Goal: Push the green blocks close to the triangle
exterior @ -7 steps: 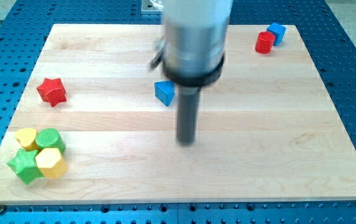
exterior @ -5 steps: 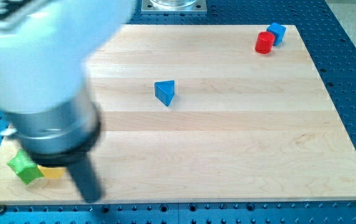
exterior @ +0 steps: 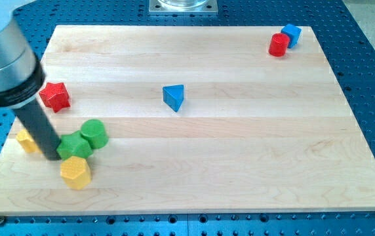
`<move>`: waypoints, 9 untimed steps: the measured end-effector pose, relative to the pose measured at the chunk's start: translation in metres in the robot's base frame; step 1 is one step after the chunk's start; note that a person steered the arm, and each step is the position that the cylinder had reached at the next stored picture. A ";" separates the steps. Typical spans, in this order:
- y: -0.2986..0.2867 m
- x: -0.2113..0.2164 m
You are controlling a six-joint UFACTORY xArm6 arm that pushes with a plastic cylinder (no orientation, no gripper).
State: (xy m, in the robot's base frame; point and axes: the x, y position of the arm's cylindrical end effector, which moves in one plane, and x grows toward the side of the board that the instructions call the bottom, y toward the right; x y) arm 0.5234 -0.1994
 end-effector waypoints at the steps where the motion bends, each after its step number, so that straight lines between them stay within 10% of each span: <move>1: 0.028 -0.012; 2: -0.010 0.010; 7: 0.165 -0.038; 9: 0.113 0.094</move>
